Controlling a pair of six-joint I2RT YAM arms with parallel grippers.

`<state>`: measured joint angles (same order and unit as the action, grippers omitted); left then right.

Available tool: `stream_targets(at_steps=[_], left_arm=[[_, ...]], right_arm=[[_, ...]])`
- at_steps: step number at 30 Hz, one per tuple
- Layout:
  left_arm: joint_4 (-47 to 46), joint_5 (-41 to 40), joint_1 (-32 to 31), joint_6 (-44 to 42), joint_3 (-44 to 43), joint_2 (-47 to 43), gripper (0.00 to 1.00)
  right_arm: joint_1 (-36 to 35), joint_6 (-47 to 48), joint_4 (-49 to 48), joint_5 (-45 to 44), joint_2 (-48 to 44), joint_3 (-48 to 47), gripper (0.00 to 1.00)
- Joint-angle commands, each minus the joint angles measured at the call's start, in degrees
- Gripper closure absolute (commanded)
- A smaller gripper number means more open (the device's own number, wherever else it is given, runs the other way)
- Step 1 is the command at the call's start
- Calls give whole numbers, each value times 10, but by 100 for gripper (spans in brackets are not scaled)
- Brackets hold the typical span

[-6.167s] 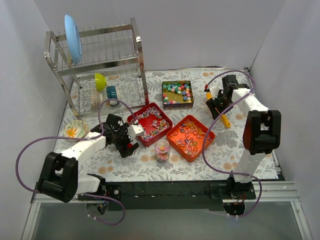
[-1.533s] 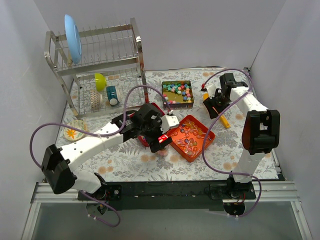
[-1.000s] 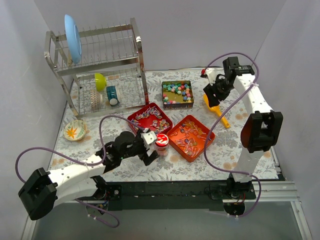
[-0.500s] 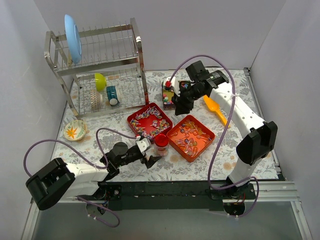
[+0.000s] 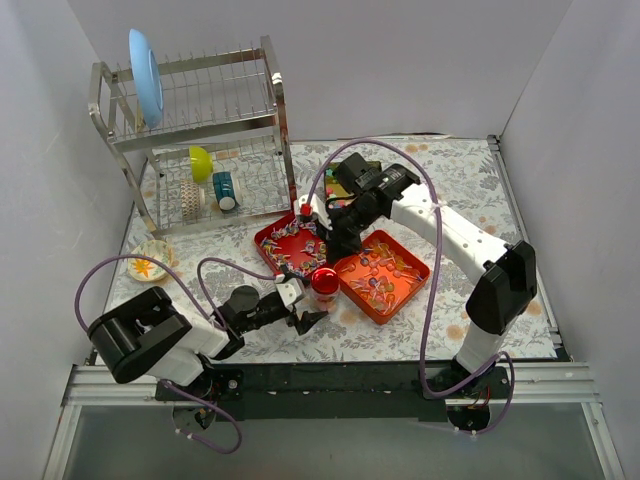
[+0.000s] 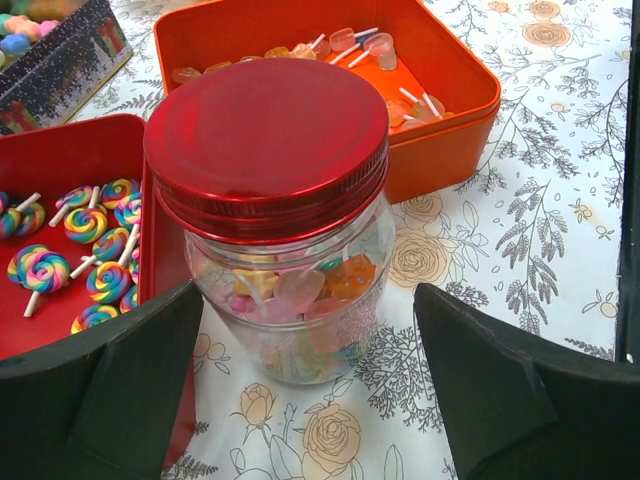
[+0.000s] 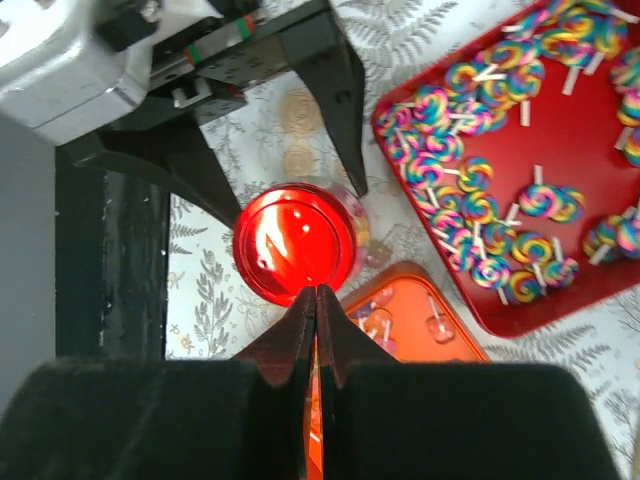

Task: Pack the candies
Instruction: Screw the bottle lid onto the packing bottle.

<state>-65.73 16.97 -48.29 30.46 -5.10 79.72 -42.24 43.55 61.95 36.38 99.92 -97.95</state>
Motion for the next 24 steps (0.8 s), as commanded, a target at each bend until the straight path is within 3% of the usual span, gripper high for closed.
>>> stream_targets(at_steps=[1,9,14,20,24], left_arm=[[-56,17,2,-5,-2,16,15],[-90,34,2,-8,2,48,28],[-109,41,2,0,-3,77,31],[-110,51,2,-3,-6,93,8],[-157,32,2,-2,-16,140,4]], right_arm=[[-27,25,17,34,-1,28,96],[-63,47,12,19,6,81,96],[-79,43,-7,-11,26,91,96],[-79,32,-15,-22,39,101,98],[-79,29,-17,-25,34,112,99]])
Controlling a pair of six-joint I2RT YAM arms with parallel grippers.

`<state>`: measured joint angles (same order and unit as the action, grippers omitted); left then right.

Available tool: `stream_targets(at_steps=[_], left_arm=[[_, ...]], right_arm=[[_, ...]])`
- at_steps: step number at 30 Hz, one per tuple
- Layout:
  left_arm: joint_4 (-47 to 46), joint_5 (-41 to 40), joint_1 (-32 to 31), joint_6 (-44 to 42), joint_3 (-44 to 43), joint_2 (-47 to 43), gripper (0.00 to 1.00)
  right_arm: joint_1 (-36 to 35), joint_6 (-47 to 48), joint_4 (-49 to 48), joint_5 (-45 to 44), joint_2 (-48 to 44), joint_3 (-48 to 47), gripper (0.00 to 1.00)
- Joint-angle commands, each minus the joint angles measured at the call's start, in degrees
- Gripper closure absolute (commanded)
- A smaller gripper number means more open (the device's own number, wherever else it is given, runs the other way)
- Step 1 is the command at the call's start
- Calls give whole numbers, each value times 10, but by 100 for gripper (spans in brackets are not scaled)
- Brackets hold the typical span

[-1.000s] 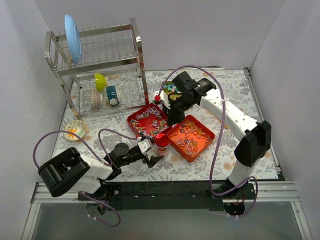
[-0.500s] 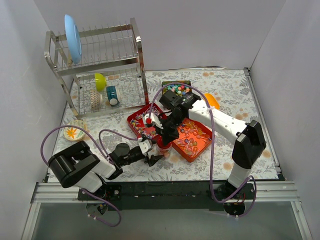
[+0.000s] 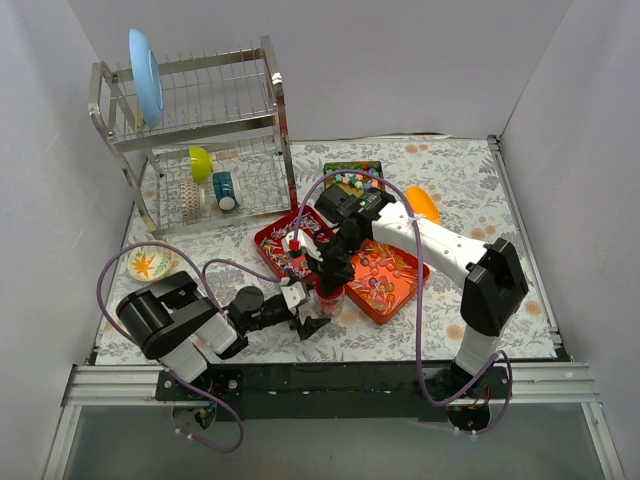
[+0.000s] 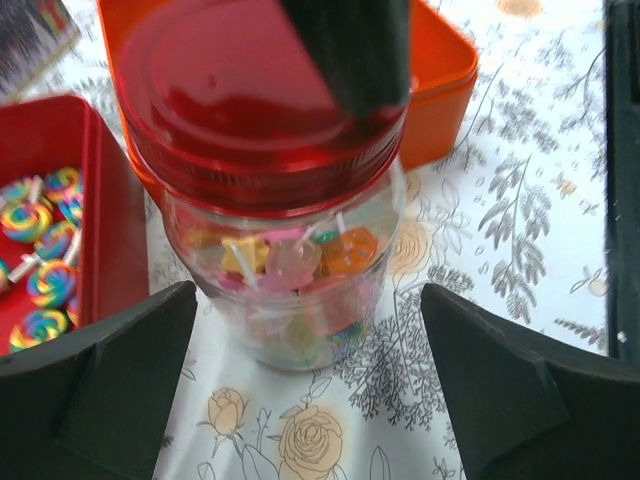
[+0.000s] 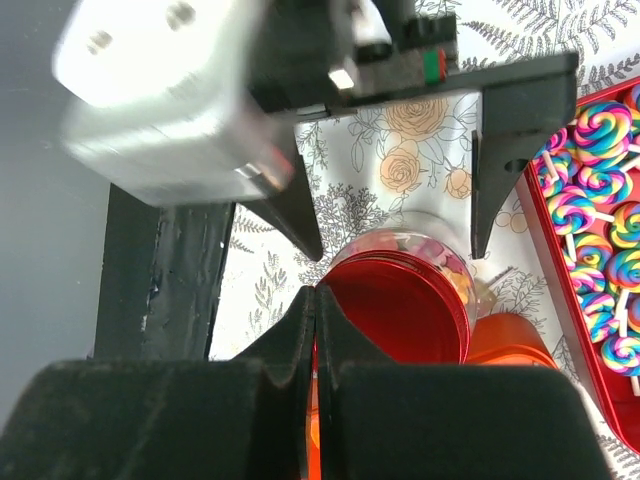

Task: Pack the candies
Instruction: Screw the bottle lid onto the packing bottle.

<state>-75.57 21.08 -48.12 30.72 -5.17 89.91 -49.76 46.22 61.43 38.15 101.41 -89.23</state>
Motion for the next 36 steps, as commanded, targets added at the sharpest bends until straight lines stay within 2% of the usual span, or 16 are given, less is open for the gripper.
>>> stream_targets(at_steps=[1,4,9,19,24,32,34,36], left_arm=[[-80,-17,0,-5,-15,55,4],[-145,-34,0,-24,-19,105,3],[-157,-45,0,-27,-40,119,3],[-191,-55,0,5,-62,134,5],[-193,-41,0,11,-64,144,15],[-199,-31,0,34,-50,144,34],[-194,-18,0,34,-48,143,46],[-188,-17,0,34,-47,144,50]], right_arm=[[-3,3,-9,-36,18,22,99],[-3,3,4,-26,11,-10,99],[1,-2,34,-33,17,-75,99],[18,2,45,-68,23,-61,99],[19,6,41,-108,41,-36,99],[18,-9,31,-119,64,-16,99],[16,-19,26,-120,63,-8,99],[9,-12,32,-117,53,-1,99]])
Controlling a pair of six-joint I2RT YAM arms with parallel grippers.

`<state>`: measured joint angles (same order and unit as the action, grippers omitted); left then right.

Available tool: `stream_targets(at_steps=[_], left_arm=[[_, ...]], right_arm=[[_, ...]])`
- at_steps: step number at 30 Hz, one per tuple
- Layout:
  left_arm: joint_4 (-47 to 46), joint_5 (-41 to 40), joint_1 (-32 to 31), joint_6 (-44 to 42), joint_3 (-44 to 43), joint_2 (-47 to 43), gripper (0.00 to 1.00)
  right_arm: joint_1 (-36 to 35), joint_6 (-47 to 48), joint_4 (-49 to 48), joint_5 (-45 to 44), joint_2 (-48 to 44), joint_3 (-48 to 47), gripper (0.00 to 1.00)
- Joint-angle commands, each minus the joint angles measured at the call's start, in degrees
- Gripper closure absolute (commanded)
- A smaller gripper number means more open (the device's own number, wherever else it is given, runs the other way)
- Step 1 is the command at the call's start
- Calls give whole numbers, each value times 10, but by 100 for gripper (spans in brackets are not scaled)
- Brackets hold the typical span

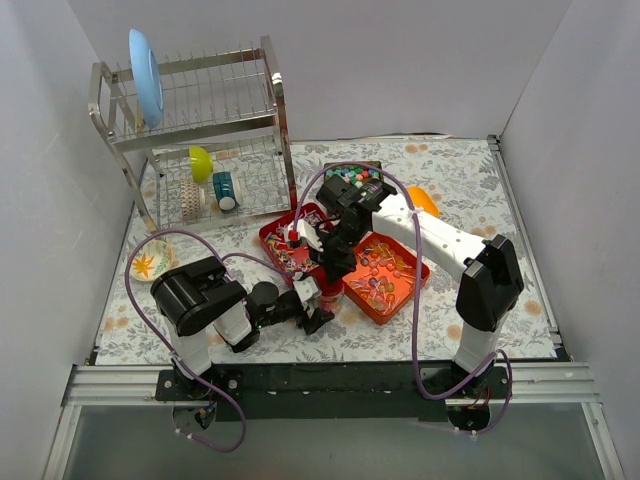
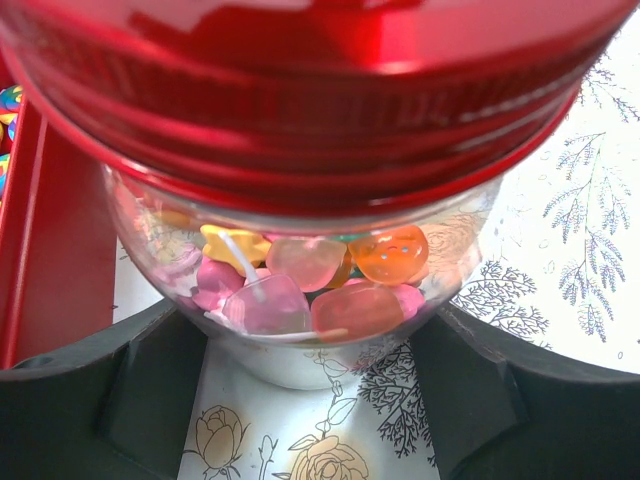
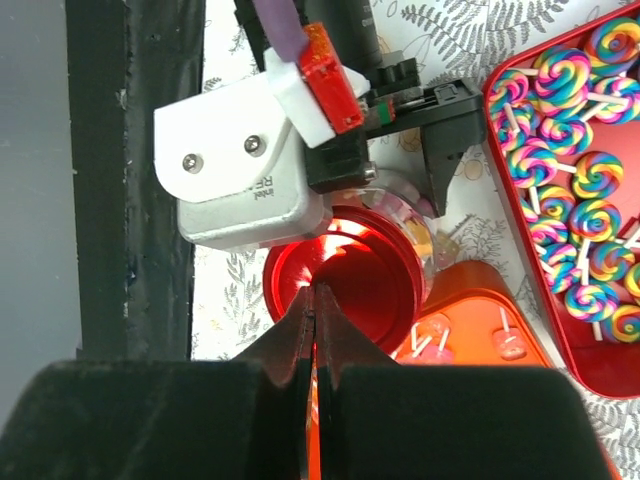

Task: Pack the candies
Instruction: Screw the bottle lid onto the packing bottle.

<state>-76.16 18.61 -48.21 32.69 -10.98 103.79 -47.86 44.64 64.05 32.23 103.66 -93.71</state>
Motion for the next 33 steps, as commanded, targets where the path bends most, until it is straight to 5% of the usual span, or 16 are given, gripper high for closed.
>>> stream_targets(at_steps=[1,4,5,10,14,26,33], left_arm=[[-178,10,0,12,11,5,64],[-174,5,0,12,13,2,89],[-174,4,0,12,16,1,95],[-174,5,0,9,22,0,100],[-169,7,0,5,22,1,100],[-161,-5,0,1,22,-1,100],[-162,-7,0,5,18,4,100]], right_arm=[[-9,5,3,-53,25,42,99],[5,18,12,-38,5,17,87],[13,21,15,-32,-6,10,75],[52,71,26,-20,-20,-25,41],[50,130,2,-15,-31,-18,5],[6,313,68,30,0,-38,6],[-7,326,73,32,1,-13,13]])
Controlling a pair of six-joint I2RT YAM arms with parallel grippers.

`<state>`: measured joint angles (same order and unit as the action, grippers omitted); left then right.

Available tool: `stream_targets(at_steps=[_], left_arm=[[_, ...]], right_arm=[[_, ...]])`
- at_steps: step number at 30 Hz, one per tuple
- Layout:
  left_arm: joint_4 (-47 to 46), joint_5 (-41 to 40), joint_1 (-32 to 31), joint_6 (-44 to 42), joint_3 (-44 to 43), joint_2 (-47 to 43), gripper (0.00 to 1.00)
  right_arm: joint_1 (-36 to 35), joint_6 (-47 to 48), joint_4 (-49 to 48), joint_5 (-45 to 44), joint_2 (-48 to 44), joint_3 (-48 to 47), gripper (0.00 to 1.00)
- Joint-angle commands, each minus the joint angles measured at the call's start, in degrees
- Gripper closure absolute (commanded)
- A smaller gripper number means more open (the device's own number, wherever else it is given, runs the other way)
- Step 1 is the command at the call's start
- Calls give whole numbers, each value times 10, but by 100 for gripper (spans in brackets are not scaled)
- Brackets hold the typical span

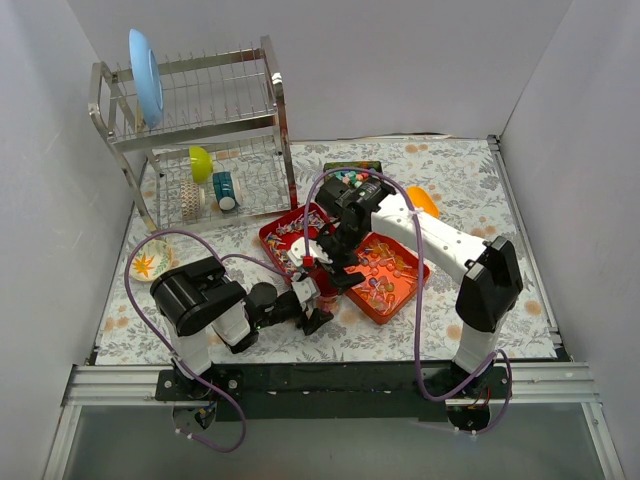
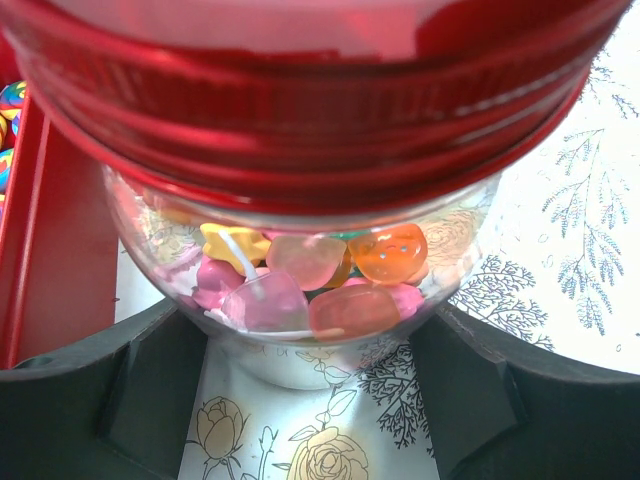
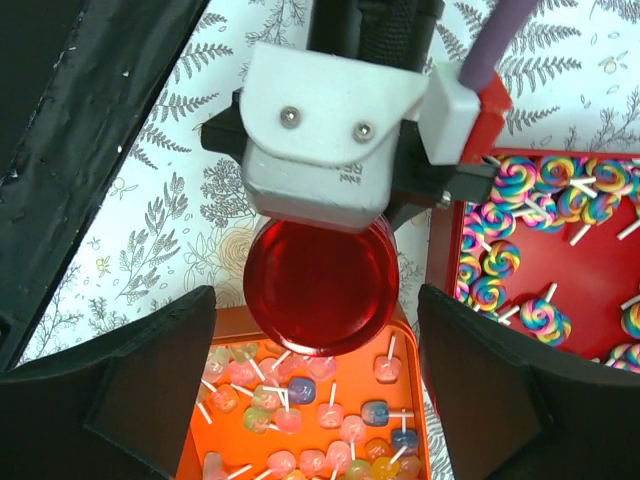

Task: Pack the candies
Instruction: Screw the bottle lid onto the packing bottle.

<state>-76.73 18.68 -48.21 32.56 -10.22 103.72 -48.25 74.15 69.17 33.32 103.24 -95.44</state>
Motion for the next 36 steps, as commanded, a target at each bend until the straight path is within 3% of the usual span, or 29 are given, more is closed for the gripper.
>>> stream_targets(at_steps=[1,10,16,20,28,31,32,36], left_arm=[[-156,-7,0,8,10,5,100],[-155,-10,0,7,11,6,100],[-148,-14,0,7,9,5,100],[-142,-18,0,5,9,3,100],[-139,-37,0,5,5,-7,100],[-127,-38,0,1,4,-8,100],[-125,-40,0,1,4,-8,100],[-130,-44,0,1,10,-9,100]], right_arm=[[-4,29,21,21,8,4,14],[-4,5,-35,-3,13,30,17],[-4,-29,-50,-4,20,31,34],[-11,-94,-84,-10,1,74,46],[-37,-314,-173,-67,-54,195,53],[-38,-410,-206,-98,-66,206,43],[-38,-417,-208,-97,-73,217,32],[-38,-429,-173,-84,-96,214,18]])
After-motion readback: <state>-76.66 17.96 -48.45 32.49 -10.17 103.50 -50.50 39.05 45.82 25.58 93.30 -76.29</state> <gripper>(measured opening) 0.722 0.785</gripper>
